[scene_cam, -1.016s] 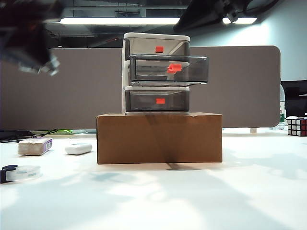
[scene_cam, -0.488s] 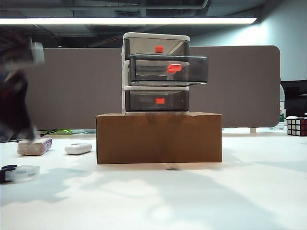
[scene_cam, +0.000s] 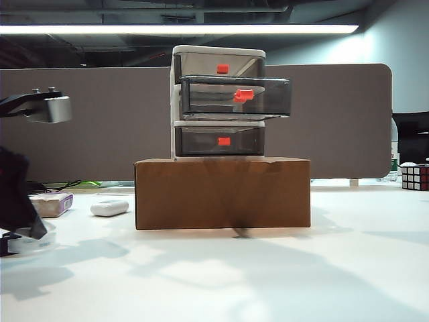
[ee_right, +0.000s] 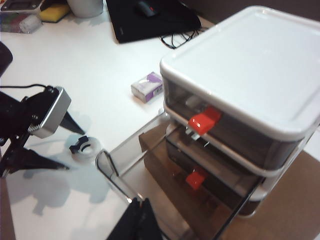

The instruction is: Open the second layer of the drawer on the table, pick up the transparent tape on the table and put it in, and finally close the drawer.

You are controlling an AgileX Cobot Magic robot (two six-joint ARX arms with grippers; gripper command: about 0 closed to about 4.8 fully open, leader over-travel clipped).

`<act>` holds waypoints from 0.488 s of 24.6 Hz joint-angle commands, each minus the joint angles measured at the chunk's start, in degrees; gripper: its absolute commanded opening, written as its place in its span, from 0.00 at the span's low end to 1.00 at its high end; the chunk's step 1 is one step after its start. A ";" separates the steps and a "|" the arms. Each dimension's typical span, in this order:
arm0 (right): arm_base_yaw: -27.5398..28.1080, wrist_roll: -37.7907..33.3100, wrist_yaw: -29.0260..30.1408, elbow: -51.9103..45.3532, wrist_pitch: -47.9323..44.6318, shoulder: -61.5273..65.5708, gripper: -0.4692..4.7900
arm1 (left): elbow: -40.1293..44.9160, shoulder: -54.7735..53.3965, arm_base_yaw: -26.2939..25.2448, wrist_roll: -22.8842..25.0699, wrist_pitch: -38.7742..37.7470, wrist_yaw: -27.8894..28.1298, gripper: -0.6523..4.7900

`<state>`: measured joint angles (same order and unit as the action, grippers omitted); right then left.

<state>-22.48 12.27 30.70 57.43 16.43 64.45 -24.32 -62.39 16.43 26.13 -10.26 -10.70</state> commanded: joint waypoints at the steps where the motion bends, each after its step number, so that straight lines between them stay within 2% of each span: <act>1: -0.02 -0.02 -0.35 -0.42 0.04 -0.42 0.08 | 1.27 -0.83 -1.66 2.75 3.41 -0.15 0.82; 3: -0.02 0.00 -0.35 -0.52 0.04 -0.42 0.08 | 1.73 -1.79 -3.98 2.71 4.22 -3.23 0.82; 4: -0.02 0.00 -0.39 -0.50 0.02 -0.42 0.08 | 1.75 -3.13 -6.01 2.60 4.63 -6.56 0.82; 6: -0.02 0.00 -0.61 -0.50 0.02 -0.48 0.08 | 1.75 -5.53 -8.11 2.60 6.38 -7.19 0.82; 9: -0.02 0.00 -1.22 -0.50 0.00 -0.48 0.08 | 1.75 -9.03 -8.63 2.60 9.77 -12.98 0.82; 12: -0.02 0.00 -1.25 -0.50 0.07 -0.48 0.08 | 1.73 -13.18 -8.63 2.56 11.96 -13.77 0.80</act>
<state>-22.48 12.27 29.54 56.77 17.06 64.25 -22.74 -74.59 7.88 28.73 1.78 -24.32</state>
